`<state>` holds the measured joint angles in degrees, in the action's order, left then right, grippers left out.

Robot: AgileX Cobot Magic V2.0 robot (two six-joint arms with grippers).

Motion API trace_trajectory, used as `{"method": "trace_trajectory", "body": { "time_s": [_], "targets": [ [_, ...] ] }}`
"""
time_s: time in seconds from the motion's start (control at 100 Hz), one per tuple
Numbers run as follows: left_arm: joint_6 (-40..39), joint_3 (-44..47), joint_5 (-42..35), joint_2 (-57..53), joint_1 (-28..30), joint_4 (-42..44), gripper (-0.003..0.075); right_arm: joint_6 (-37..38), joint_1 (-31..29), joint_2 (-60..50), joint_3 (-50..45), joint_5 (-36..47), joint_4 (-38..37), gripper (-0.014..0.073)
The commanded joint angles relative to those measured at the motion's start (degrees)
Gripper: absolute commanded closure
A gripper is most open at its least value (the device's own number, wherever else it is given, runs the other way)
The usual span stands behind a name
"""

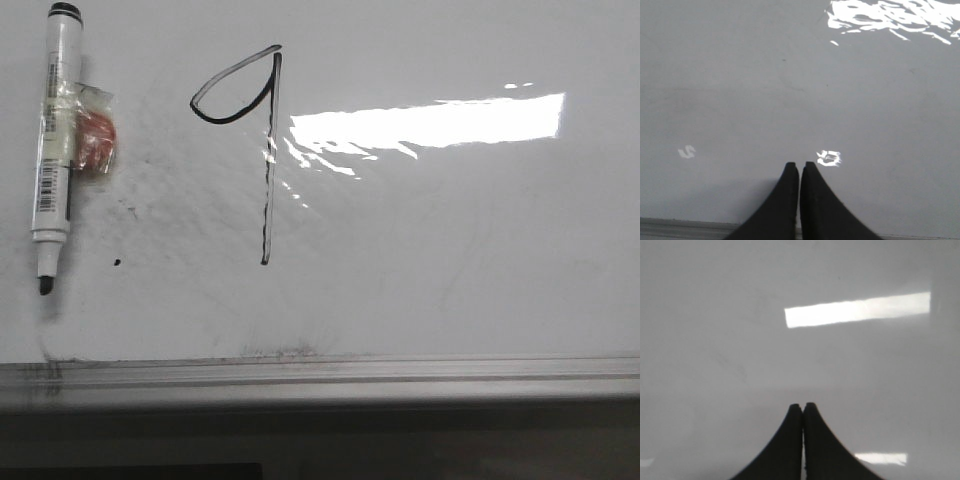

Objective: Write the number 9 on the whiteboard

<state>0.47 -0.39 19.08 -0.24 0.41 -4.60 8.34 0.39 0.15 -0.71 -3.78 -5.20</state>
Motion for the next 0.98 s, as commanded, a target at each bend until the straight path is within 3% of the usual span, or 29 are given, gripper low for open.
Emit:
{"method": "trace_trajectory", "body": {
  "time_s": [0.0, 0.25, 0.97],
  "targets": [
    [-0.5, 2.3, -2.3, -1.6, 0.0, -0.2, 0.0741, -0.8, -0.6, -1.7, -0.6, -2.1, -1.1, 0.0657],
    [-0.5, 2.3, -2.3, -1.6, 0.0, -0.3, 0.0741, -1.0, -0.7, -2.0, -0.6, -13.8, -1.4, 0.0657],
    [-0.5, 2.3, -2.3, -1.6, 0.0, -0.3, 0.0741, -3.0, -0.7, -2.0, -0.6, -13.4, -1.6, 0.0657]
  ]
}}
